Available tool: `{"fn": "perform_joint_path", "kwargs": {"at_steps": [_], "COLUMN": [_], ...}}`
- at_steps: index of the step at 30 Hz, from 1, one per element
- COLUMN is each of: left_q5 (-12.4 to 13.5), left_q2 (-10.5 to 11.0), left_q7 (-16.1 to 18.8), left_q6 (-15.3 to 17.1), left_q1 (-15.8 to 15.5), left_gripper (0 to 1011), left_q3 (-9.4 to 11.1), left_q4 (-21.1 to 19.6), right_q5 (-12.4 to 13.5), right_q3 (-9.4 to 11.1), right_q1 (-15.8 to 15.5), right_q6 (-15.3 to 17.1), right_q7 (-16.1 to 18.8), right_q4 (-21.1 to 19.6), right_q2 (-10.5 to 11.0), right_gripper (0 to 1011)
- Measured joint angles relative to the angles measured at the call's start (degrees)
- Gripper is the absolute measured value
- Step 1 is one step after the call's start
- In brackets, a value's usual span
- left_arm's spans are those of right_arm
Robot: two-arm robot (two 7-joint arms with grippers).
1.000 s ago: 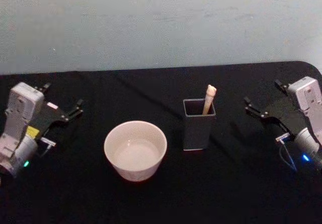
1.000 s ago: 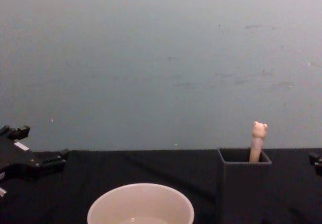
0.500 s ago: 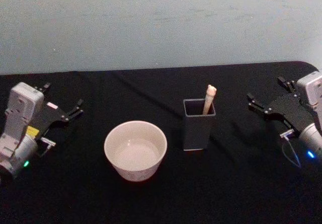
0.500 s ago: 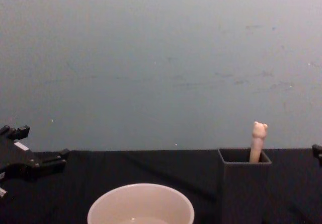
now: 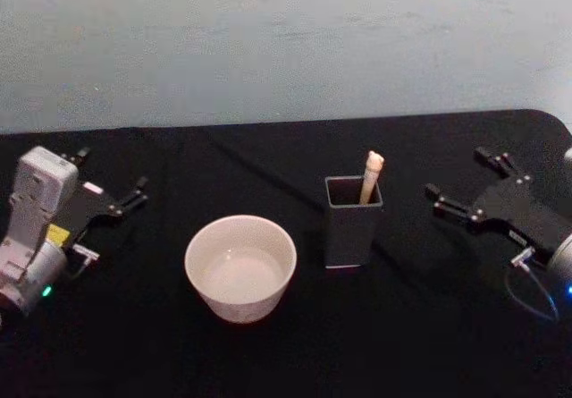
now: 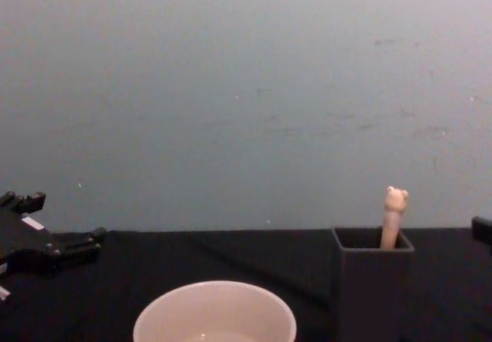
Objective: Pick up the stirring spoon with one hand, stir inside the cup, then place it back in its original position.
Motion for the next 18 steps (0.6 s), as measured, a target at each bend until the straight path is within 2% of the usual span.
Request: {"fn": "perform_joint_path", "kwargs": {"at_steps": [4,8,13,18], "left_q5": [0.0,0.0,0.0,0.0], "left_q2": [0.0,0.0,0.0,0.0], "left_q7": [0.0,0.0,0.0,0.0], "left_q6": [0.0,0.0,0.0,0.0], "left_q1": [0.0,0.0,0.0,0.0], "left_gripper": [1001,1001,1001,1001], "left_q3": [0.0,0.0,0.0,0.0], "left_q4": [0.0,0.0,0.0,0.0], "right_q5": [1.6,2.1,2.5,2.6], "right_q3": [0.0,-0.3,-1.0,-1.6], "right_q1": [-0.7,-0.7,0.3,1.4], "right_q6": [-0.2,-0.2,0.7,2.3], "right_q7": [4.1,6.2,8.9,10.1], "right_q4": [-1.0,-1.3,-1.3,-0.6], "right_q2": [0.3,0.2,-1.2,-2.8], "right_gripper": [1002,1002,1002,1002]}}
